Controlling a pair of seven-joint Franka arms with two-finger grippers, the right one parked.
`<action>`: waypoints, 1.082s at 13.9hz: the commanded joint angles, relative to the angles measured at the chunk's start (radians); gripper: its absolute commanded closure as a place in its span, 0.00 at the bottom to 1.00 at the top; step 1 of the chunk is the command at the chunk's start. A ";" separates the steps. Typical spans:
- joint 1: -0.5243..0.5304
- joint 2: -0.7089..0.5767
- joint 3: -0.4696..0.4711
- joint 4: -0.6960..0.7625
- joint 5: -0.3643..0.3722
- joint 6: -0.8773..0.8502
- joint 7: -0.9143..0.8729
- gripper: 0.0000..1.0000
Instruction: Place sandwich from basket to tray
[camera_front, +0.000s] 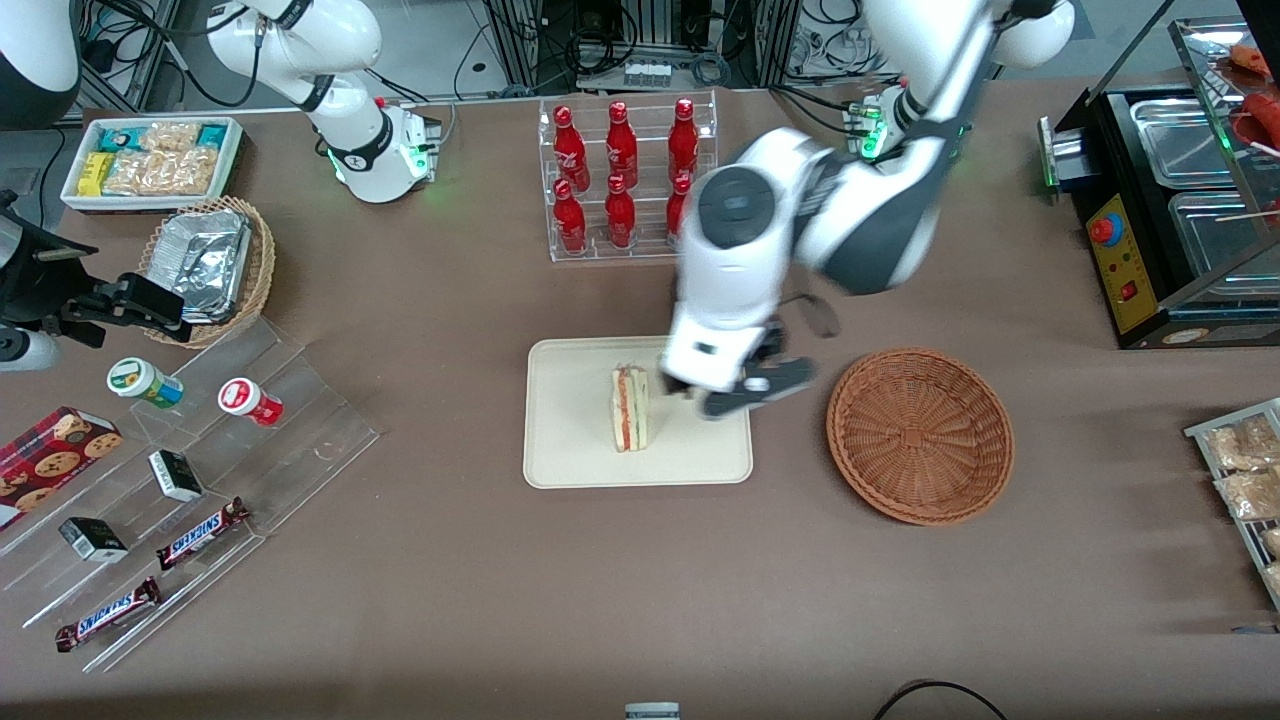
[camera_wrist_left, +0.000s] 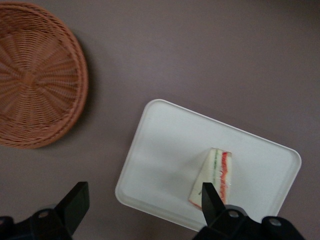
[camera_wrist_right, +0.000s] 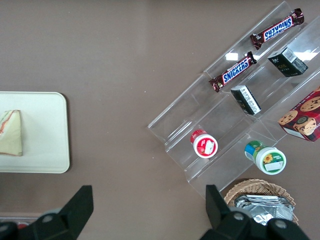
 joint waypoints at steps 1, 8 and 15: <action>0.099 -0.100 -0.011 -0.069 -0.013 -0.081 0.113 0.01; 0.426 -0.326 -0.014 -0.247 -0.024 -0.155 0.648 0.01; 0.575 -0.441 -0.012 -0.325 -0.045 -0.227 1.008 0.01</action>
